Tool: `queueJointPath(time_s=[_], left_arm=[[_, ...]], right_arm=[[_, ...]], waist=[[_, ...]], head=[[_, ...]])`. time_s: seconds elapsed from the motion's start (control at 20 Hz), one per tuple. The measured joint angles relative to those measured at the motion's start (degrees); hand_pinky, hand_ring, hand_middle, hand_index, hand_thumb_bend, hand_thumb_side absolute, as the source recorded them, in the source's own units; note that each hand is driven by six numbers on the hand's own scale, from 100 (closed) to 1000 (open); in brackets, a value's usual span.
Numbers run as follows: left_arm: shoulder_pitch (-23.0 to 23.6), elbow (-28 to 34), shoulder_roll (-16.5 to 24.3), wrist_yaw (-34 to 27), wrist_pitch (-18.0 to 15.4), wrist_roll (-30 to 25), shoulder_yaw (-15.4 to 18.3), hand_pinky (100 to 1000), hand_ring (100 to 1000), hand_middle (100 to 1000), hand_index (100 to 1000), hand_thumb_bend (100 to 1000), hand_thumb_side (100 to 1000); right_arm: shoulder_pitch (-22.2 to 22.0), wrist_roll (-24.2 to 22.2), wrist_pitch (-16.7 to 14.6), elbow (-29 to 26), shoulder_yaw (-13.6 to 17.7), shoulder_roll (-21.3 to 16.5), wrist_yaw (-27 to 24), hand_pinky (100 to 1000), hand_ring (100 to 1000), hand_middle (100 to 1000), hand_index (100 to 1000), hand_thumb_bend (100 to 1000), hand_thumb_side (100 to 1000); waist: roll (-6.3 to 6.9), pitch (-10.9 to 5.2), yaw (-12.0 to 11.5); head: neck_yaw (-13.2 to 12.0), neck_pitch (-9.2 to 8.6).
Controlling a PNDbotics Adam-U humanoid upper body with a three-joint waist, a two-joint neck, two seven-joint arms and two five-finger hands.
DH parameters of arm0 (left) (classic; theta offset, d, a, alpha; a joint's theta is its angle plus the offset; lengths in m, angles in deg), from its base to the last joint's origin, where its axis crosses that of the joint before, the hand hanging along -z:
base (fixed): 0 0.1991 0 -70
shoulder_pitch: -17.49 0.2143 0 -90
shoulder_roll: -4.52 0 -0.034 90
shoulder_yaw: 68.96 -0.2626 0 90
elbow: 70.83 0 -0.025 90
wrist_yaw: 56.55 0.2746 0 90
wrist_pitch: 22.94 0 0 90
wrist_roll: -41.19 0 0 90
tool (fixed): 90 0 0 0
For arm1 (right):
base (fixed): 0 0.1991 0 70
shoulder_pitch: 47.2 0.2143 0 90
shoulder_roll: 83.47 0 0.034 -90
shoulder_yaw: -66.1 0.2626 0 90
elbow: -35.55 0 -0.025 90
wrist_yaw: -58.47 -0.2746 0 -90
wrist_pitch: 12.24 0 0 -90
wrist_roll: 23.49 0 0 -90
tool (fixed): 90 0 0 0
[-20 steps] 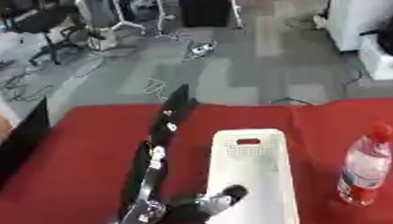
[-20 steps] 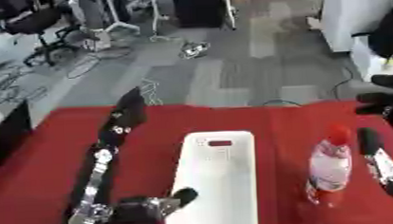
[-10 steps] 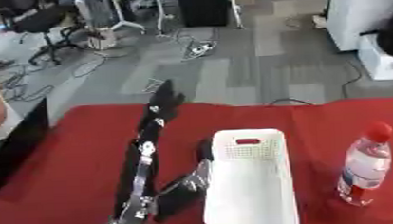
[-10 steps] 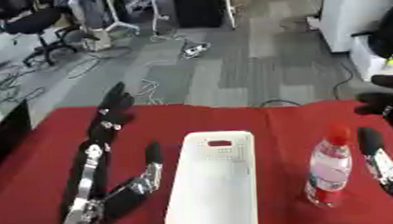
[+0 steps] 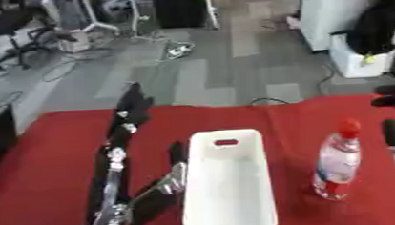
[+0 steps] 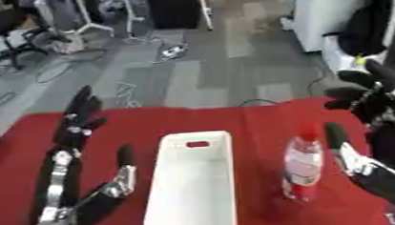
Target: Pick up objects on the table and place them in the box.
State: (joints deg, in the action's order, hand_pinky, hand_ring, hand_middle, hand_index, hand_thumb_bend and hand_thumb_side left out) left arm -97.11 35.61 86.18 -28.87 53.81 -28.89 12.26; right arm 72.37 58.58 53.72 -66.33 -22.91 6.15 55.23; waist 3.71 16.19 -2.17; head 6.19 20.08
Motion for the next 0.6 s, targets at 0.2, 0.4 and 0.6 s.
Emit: queueJointPath(time_s=[0.2,0.4,0.6], left_arm=[[0.44,-0.07,0.01,-0.55,-0.25,-1.07,-0.04,837,1000,1000,934,100,199],[1.55,-0.22,0.02,-2.0,-0.69,-2.15,-0.39,834,1000,1000,928,100,379],[2.3,-0.53,0.29,-3.65,-1.23,-2.66,-0.65,833,1000,1000,923,100,443]], right_arm=[[-0.26,-1.35,-0.87,0.62,-0.01,-0.37,1.89,741,783,864,1000,417,120],[-0.8,-3.12,-1.56,0.98,-0.31,-0.21,2.48,760,795,876,1000,428,177],[-1.25,-5.21,-1.74,1.0,-0.48,1.34,2.32,783,812,890,1000,437,227]], waist=[[-0.07,0.0,0.34],[-0.24,0.0,0.39],[-0.63,0.0,0.66]], head=[[8.38,0.55],[12.21,1.01],[12.2,1.04]])
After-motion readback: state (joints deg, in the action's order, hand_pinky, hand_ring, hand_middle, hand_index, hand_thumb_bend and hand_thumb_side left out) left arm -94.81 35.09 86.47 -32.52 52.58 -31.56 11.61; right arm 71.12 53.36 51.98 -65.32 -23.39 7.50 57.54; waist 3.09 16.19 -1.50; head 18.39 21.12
